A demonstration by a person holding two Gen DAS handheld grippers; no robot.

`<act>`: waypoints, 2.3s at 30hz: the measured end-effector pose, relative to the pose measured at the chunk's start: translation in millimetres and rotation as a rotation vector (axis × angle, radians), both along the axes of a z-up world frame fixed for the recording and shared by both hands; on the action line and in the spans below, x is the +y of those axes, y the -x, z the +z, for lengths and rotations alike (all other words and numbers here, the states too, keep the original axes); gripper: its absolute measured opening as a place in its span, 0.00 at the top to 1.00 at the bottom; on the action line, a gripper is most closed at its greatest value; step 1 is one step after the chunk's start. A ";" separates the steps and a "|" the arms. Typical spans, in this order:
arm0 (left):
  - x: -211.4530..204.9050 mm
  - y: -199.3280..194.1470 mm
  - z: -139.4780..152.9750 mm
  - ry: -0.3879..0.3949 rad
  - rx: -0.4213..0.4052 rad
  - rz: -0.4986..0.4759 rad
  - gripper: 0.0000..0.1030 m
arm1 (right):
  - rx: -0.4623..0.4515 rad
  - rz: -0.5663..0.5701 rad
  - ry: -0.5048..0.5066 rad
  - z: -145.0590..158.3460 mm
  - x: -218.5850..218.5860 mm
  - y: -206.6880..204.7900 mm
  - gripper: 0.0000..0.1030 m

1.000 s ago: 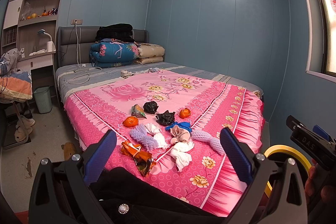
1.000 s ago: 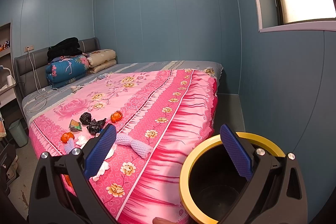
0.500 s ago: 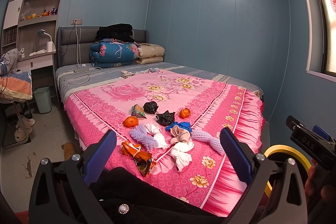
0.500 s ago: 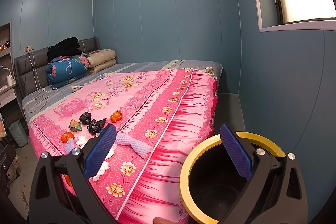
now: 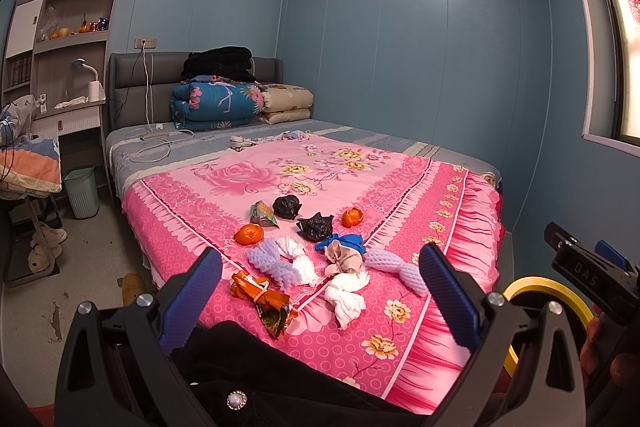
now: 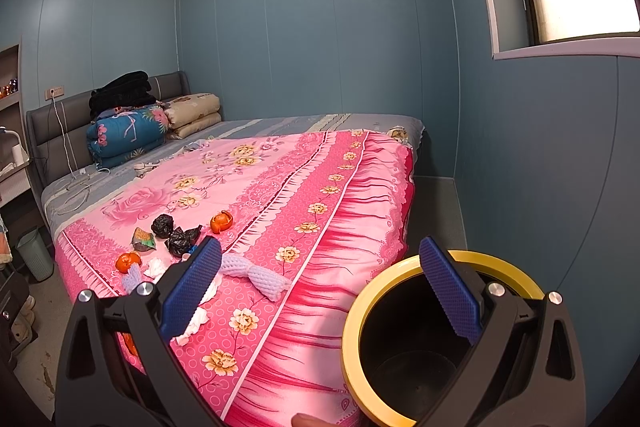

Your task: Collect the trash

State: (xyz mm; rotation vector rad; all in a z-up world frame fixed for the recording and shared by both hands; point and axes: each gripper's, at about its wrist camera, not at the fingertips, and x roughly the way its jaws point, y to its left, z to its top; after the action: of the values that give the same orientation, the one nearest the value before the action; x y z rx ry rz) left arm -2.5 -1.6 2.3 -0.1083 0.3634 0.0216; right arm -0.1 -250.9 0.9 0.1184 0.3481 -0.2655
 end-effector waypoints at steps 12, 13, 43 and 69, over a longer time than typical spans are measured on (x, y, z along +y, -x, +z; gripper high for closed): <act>0.0 0.6 0.5 -0.001 -0.001 0.002 0.08 | 0.003 -0.003 -0.004 2.2 -2.0 -0.2 0.08; -0.1 0.6 0.6 -0.001 -0.001 0.002 0.08 | 0.004 -0.004 -0.004 1.1 1.1 -1.7 0.08; 7.7 -10.5 -8.2 0.025 0.056 -0.012 0.08 | -0.001 -0.002 0.063 9.8 -8.4 -30.3 0.08; 108.6 -171.1 -110.5 0.365 0.697 0.013 0.08 | 0.708 0.538 0.072 -112.9 30.6 -289.7 0.08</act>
State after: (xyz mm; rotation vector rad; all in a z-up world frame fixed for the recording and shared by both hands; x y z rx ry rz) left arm 168.6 107.1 -108.2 -0.4694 1.0628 0.0047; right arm 289.6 -220.3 -112.0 -0.1493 1.0506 0.2286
